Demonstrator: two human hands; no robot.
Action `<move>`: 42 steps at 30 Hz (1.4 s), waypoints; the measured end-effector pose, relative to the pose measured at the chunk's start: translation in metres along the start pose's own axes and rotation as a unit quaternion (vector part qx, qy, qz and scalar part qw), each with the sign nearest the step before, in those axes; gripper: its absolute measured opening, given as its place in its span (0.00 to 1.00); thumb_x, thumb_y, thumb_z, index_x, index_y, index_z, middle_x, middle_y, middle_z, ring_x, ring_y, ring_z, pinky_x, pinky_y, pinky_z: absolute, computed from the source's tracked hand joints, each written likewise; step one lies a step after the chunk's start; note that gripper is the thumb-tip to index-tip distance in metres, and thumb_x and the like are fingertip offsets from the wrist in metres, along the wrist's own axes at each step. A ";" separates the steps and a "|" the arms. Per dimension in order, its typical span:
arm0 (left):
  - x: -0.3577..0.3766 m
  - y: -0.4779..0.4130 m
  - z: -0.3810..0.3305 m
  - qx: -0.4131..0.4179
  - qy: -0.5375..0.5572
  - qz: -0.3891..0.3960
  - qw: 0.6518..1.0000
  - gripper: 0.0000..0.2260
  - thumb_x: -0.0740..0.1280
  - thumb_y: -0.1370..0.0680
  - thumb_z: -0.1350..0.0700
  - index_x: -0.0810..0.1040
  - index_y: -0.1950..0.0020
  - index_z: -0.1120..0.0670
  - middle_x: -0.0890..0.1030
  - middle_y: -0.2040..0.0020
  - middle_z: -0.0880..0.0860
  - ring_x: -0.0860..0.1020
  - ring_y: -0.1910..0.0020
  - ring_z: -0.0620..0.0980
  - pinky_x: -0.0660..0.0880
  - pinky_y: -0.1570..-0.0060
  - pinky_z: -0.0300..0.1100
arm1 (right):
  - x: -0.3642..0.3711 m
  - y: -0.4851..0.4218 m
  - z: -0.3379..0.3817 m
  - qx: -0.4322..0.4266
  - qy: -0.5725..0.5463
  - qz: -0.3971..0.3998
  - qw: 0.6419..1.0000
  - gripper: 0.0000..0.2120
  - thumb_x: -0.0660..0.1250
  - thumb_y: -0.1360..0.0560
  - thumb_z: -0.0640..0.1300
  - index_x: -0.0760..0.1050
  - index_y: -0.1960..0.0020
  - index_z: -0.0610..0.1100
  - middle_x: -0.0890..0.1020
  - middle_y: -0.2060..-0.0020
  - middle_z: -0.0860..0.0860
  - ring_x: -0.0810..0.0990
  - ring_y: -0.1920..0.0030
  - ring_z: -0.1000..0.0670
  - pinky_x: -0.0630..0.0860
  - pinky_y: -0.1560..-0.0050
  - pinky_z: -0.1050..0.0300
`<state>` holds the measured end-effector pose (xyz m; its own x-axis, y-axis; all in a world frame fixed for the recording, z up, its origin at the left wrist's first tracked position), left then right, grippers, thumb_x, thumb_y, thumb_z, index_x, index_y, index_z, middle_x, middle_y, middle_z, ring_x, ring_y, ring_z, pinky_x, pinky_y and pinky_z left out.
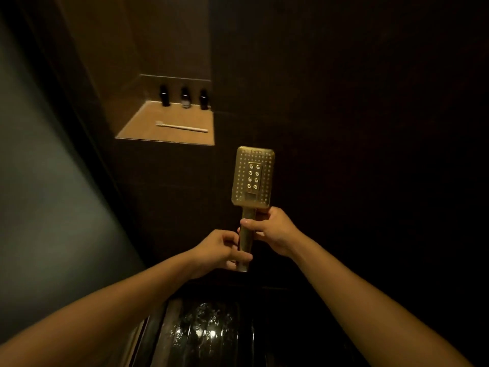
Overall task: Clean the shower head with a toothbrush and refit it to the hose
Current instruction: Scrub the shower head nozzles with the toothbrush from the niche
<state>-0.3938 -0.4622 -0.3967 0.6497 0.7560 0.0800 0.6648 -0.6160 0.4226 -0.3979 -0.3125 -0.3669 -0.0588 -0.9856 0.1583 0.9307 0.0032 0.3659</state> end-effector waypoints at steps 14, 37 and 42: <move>-0.074 0.032 0.015 0.025 0.087 -0.231 0.969 0.16 0.79 0.32 0.54 0.83 0.47 0.58 0.86 0.52 0.57 0.85 0.49 0.57 0.82 0.52 0.51 | 0.097 -0.071 0.013 0.021 0.049 0.212 0.976 0.15 0.74 0.29 0.31 0.78 0.44 0.38 0.85 0.54 0.44 0.86 0.52 0.41 0.83 0.53 0.46; -0.254 0.008 -0.075 0.141 0.200 -0.152 0.958 0.18 0.73 0.27 0.51 0.79 0.44 0.62 0.83 0.59 0.59 0.83 0.62 0.55 0.81 0.60 0.50 | 0.231 -0.201 0.098 -0.041 0.092 0.231 0.968 0.15 0.76 0.30 0.37 0.80 0.45 0.37 0.86 0.54 0.44 0.85 0.49 0.45 0.79 0.47 0.52; -0.259 -0.003 -0.081 0.149 0.235 -0.132 0.951 0.14 0.68 0.22 0.57 0.75 0.40 0.63 0.82 0.55 0.59 0.82 0.58 0.54 0.81 0.54 0.52 | 0.222 -0.223 0.130 -0.021 0.206 0.303 0.930 0.15 0.73 0.27 0.37 0.79 0.41 0.39 0.85 0.49 0.45 0.84 0.47 0.47 0.79 0.51 0.58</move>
<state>-0.5940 -0.6384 -0.3455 0.2556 0.8650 0.4318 0.9022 -0.3739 0.2150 -0.6653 -0.5105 -0.2945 0.6162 -0.7863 -0.0443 0.7617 0.5807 0.2873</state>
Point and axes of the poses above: each hand's wrist, its own y-axis away from the middle knuckle, its own x-axis out of the palm, z = x × y, the point moved 5 cm from there along -y, towards the middle knuckle
